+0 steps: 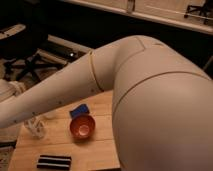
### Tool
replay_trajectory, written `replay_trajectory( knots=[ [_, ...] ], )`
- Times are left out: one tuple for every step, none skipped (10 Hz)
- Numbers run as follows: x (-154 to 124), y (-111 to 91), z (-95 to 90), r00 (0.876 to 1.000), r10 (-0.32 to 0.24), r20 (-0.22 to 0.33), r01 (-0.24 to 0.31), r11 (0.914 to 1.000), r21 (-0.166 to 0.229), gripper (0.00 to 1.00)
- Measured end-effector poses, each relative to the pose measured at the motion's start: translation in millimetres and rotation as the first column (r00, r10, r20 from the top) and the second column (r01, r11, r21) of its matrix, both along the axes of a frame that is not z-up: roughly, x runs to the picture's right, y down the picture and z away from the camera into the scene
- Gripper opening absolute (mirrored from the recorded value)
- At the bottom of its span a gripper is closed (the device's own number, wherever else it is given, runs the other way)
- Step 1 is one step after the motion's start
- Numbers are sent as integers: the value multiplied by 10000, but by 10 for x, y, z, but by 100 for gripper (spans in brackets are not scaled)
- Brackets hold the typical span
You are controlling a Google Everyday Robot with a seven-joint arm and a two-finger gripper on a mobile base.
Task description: Place the pepper in the ceramic cup
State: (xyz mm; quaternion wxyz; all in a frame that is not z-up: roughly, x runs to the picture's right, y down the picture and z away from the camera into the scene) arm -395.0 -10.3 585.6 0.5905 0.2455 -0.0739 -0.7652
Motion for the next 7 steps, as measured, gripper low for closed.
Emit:
replay_trajectory(
  knots=[
    [1, -6, 3, 10000, 14, -6, -14, 10000, 11, 16],
    [11, -12, 8, 10000, 28, -19, -28, 10000, 11, 16],
    [10, -12, 7, 10000, 27, -18, -27, 10000, 12, 16],
    [1, -7, 3, 10000, 15, -6, -15, 10000, 11, 16],
    [2, -6, 5, 10000, 14, -9, -14, 10000, 10, 16],
    [4, -7, 6, 10000, 18, -12, -18, 10000, 9, 16],
    [4, -7, 6, 10000, 17, -12, -17, 10000, 9, 16]
  ],
)
